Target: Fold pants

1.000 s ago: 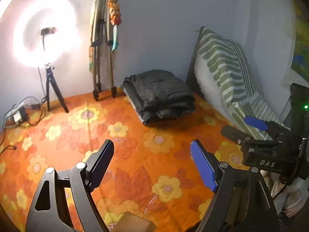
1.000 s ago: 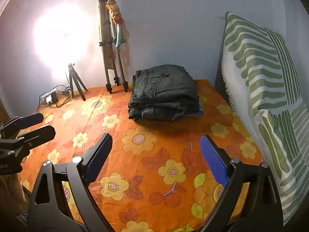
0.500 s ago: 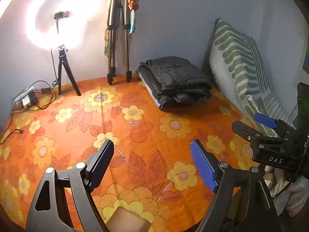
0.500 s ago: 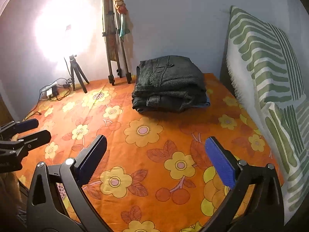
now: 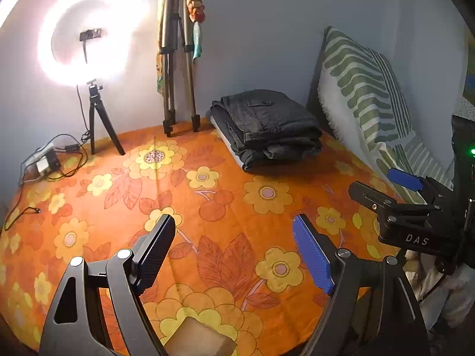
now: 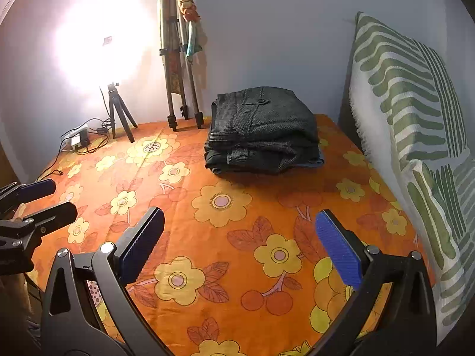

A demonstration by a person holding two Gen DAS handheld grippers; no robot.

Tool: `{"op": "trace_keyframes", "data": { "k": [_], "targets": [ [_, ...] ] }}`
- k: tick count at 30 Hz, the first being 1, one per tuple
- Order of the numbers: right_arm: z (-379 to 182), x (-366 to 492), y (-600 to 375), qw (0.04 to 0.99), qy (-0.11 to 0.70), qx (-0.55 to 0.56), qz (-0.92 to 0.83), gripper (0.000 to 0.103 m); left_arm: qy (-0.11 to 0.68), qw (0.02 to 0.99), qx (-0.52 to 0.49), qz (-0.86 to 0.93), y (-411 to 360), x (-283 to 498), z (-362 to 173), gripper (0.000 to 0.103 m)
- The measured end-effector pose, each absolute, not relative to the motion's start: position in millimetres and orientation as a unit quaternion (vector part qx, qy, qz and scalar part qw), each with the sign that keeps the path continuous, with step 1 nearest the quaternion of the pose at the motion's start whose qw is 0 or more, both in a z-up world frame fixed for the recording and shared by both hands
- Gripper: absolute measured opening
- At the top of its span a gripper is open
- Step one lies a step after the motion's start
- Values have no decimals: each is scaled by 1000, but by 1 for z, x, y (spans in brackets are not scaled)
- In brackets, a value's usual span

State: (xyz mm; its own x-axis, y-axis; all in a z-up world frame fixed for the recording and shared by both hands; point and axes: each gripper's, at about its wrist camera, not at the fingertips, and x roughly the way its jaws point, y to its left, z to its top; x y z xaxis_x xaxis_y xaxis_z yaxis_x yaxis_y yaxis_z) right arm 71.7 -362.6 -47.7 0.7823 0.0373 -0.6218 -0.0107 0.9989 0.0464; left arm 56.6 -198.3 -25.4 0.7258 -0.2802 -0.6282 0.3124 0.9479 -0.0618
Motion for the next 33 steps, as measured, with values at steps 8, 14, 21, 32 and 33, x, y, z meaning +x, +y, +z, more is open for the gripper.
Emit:
{"op": "trace_keyframes", "data": {
  "k": [8, 14, 21, 32, 33],
  "targets": [
    [-47, 70, -365, 944, 329, 20, 10, 103, 330, 930, 30, -161, -203, 54, -24, 82],
    [-48, 70, -364, 944, 330, 17, 12, 103, 328, 931, 32, -161, -204, 53, -23, 82],
    [-48, 70, -365, 944, 331, 15, 13, 103, 327, 931, 32, -160, -204, 53, -23, 82],
    [-48, 70, -363, 943, 332, 15, 13, 103, 326, 931, 33, -160, -205, 53, -23, 82],
    [-48, 70, -364, 943, 332, 14, 14, 103, 326, 931, 33, -159, -205, 53, -23, 82]
  ]
}}
